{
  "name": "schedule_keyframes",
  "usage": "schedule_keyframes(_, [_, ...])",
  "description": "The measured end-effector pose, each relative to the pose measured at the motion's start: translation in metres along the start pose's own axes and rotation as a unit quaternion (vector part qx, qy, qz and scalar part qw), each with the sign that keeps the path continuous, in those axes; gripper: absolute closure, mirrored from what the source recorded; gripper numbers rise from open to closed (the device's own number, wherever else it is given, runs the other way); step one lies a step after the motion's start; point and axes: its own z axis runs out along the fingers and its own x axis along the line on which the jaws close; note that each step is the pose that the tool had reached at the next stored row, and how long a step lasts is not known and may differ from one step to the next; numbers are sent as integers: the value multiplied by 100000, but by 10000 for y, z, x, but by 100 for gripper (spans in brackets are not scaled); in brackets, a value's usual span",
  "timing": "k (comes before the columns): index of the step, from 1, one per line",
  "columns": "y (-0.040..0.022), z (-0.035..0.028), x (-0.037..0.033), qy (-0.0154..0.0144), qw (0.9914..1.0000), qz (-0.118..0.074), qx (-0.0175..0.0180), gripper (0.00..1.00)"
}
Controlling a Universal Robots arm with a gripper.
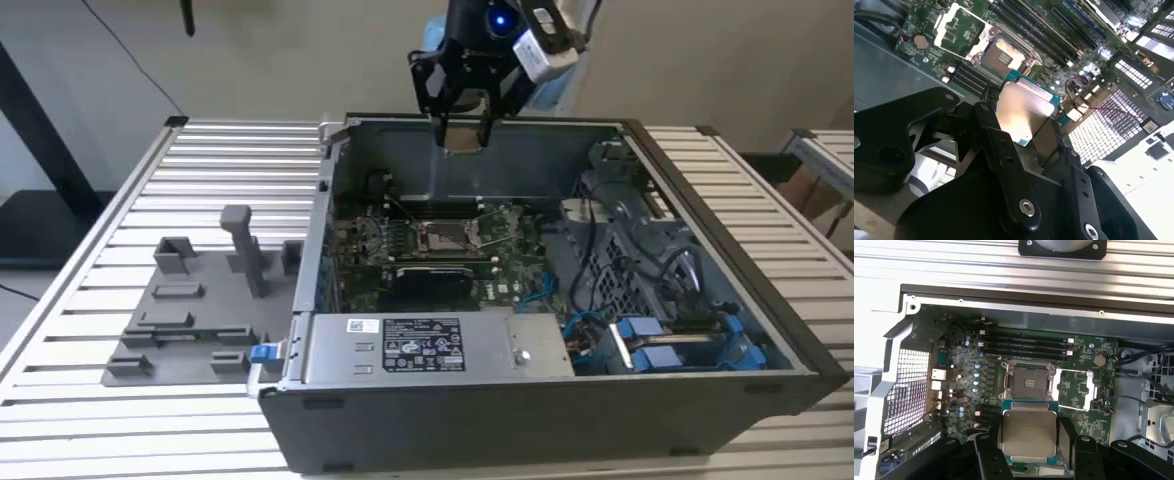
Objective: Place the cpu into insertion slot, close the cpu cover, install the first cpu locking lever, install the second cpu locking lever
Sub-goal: 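Place the cpu into insertion slot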
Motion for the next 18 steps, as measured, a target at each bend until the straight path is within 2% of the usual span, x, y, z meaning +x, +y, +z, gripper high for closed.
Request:
schedule_keyframes(5, [0, 0, 0, 298, 99943, -3369, 141, 45])
schedule_keyframes(11, [0, 0, 0, 523, 99825, -5887, 248, 45])
schedule_keyframes(14, [0, 0, 0, 630, 99745, -7098, 299, 45])
schedule_keyframes(18, [0, 0, 0, 792, 99599, -8906, 374, 45])
